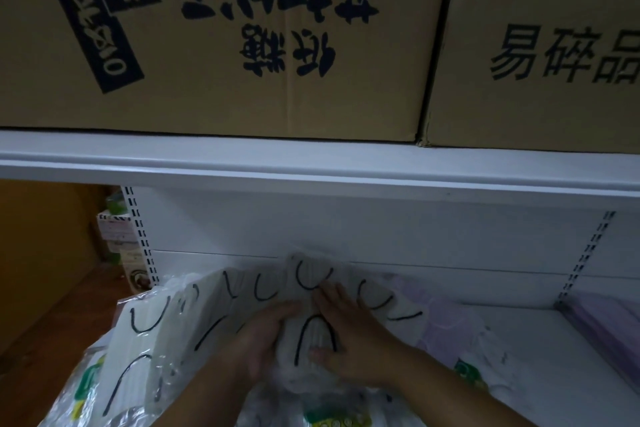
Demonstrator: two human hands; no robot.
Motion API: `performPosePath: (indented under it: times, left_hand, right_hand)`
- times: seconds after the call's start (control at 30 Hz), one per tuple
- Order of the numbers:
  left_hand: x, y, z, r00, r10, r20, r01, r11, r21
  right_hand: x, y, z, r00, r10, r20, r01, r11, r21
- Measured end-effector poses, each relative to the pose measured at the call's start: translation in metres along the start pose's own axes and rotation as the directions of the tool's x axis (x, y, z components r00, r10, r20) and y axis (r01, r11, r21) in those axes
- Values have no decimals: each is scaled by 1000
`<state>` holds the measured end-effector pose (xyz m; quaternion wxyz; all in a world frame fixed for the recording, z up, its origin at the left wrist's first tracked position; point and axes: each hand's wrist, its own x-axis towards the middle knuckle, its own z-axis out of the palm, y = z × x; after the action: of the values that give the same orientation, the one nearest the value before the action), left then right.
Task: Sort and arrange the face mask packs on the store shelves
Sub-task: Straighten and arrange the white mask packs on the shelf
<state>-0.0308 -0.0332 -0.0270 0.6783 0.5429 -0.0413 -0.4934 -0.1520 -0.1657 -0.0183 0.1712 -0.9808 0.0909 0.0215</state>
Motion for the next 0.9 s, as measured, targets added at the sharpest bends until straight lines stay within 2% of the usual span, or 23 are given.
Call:
performPosePath:
  times: [0.03, 0.07, 0.1, 0.17, 0.2, 0.23, 0.27, 0.33, 0.43, 0.5, 0.67, 0.73, 0.9]
  left_hand:
    - [1, 0, 0, 999, 2, -32, -2, 1000, 13]
    - [2, -1, 0, 998, -1, -61, 3, 1000, 26]
    - [3, -1, 1, 996, -4, -90, 7, 999, 34]
    - [6, -1, 3, 992, -2, -129, 5, 1000, 21]
    - [8, -1, 7, 992, -3, -128, 4, 1000, 5]
    - [9, -1, 11, 993, -12, -118, 11, 1000, -6]
    - [12, -2, 16, 994, -23, -105, 22, 1000, -8]
    - [16, -4, 26, 996, -25, -86, 25, 1000, 3]
    - [23, -3, 44, 998, -44, -48, 46, 998, 40]
    - [26, -1, 58, 997, -80, 16, 79, 995, 53]
    - [33, -5, 95, 992, -23, 125, 12, 996, 87]
    - [34, -11, 110, 988, -34, 148, 19, 995, 101]
    - [34, -36, 159, 976, -94, 197, 62, 984, 165]
  right_hand:
    - [-1, -3, 1, 997, 46, -59, -41, 996, 82]
    - [-3, -8, 4, 981, 145, -129, -111, 965, 240]
    - [-4, -14, 6, 945, 284, -161, -183, 871, 457]
    - [-7, -22, 10, 871, 489, -39, -241, 495, 835]
    - [-9, -25, 10, 846, 530, 56, -252, 304, 919]
    - [-13, -26, 8, 822, 557, 118, -258, 180, 949]
    - [-18, -26, 4, 799, 585, 137, -266, 141, 954]
    - [-28, -24, -4, 765, 627, 143, -296, 146, 944]
    - [-43, -18, -12, 780, 593, 199, -279, 46, 959]
    - [-54, -14, -15, 772, 610, 179, -235, 12, 972]
    - [-83, -5, -17, 695, 717, 55, -173, 92, 981]
    - [-99, 0, -17, 691, 722, 35, -162, 107, 981]
    - [-156, 23, -12, 632, 774, 48, -136, 49, 990]
